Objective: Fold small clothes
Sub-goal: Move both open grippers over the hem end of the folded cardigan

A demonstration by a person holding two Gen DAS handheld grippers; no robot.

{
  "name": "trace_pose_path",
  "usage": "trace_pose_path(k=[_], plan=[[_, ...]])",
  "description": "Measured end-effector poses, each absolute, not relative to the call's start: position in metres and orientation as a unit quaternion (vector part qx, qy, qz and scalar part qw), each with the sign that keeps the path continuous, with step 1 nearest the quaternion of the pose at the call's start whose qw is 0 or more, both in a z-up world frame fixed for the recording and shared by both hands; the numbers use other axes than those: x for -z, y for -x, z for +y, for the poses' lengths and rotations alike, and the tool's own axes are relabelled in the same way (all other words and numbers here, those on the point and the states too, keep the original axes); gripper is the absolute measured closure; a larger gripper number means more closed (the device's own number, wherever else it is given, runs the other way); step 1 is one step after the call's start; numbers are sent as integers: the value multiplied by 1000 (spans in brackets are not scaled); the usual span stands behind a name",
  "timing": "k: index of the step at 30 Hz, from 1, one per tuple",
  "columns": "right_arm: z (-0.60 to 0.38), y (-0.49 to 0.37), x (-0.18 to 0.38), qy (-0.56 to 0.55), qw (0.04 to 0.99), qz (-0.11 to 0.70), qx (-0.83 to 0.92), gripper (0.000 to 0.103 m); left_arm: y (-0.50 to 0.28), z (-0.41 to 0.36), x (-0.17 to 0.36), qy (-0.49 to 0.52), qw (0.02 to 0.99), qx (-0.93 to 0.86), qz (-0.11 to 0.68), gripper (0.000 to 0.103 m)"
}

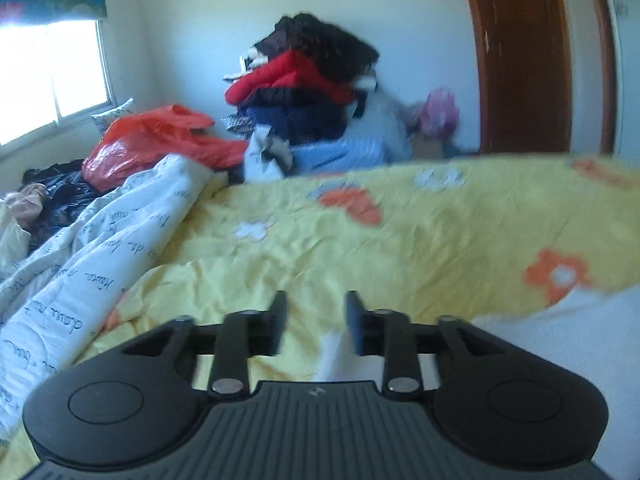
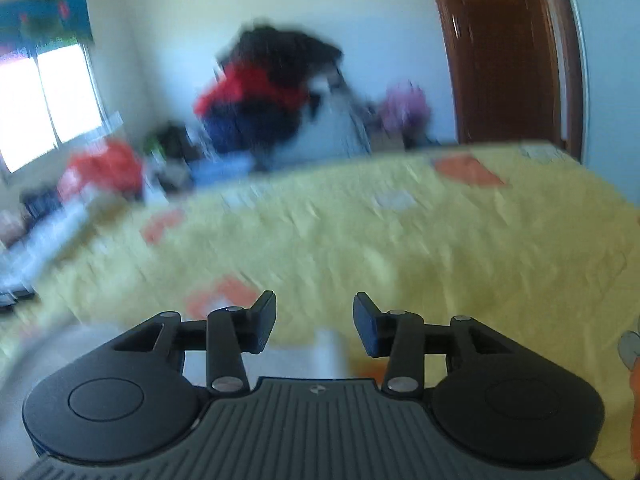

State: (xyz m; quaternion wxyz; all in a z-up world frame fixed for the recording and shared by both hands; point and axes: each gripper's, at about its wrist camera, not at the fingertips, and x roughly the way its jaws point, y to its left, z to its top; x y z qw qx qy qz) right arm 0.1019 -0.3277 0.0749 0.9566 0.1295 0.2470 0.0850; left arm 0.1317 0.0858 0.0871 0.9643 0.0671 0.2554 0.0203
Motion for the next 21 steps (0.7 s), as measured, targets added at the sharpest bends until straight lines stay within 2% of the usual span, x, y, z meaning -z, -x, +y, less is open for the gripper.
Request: trace_pose_path(k=[1,2,3,5,8,9,12,17,21], plan=[[-319,-100,-79,-139,955,242,-103,47,-130,79,-90,-53,965,-4,256,49],[-309,-101,-79,-138,952,245,-118,38,-130,70,-90,-46,965,14,259,32],[-297,-104,-76,-130,949,257,-131,36,-131,61,-86,-49,964,23,261,26],[-272,-114,-61,-100,943,282,-146,38,-139,41,-71,-76,959,23,272,26],[-263,-127,-30,-86,933,330,-110,38,-151,32,-40,-81,940,8,331,28],[-268,-128,-19,-87,931,341,-95,41,-153,34,-29,-79,934,8,349,26],[-284,-120,-10,-127,933,323,-93,46,-149,52,-15,-37,938,18,343,23],[-279,-121,-7,-103,935,327,-89,40,-151,55,-13,-31,937,14,347,20],[-272,-114,-17,-90,939,324,-68,39,-152,53,-13,-28,937,15,348,20]])
